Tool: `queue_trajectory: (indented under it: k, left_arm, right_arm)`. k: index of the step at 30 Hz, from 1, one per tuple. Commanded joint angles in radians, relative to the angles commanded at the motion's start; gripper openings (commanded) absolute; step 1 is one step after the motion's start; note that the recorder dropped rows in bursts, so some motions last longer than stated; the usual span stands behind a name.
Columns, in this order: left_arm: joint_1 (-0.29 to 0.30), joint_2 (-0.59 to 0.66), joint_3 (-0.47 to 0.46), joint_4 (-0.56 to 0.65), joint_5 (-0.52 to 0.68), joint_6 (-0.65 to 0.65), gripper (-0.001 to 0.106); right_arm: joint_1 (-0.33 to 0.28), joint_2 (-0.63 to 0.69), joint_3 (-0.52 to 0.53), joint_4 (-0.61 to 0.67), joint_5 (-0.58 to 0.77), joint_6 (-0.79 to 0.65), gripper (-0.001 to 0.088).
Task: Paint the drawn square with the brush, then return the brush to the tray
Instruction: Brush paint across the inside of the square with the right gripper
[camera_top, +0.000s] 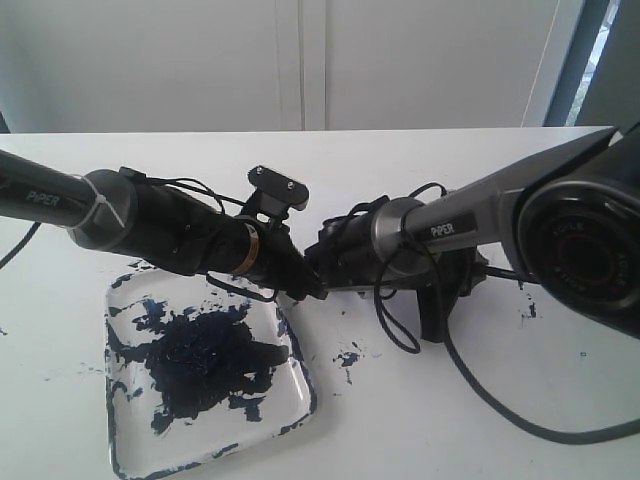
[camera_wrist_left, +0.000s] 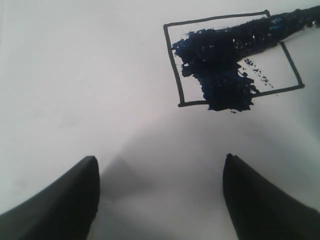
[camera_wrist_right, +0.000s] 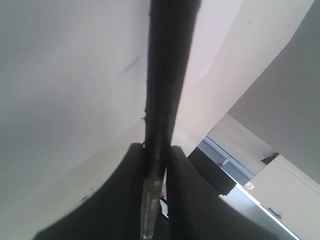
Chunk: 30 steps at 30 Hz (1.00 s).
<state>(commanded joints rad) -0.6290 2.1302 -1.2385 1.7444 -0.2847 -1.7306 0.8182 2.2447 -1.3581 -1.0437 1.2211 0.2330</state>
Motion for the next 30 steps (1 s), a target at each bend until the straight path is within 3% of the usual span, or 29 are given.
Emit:
queue_trajectory:
  k: [20,30]
  left_arm:
    - [0.000,0.000,0.000,0.000,0.000,0.000,0.072]
    - [0.000,0.000,0.000,0.000,-0.008,0.000,0.072]
  right_arm:
    - [0.046,0.000,0.000,0.048,0.000,-0.027,0.0000]
    - [-0.035,0.000,0.000,0.042,0.000,-0.027,0.0000]
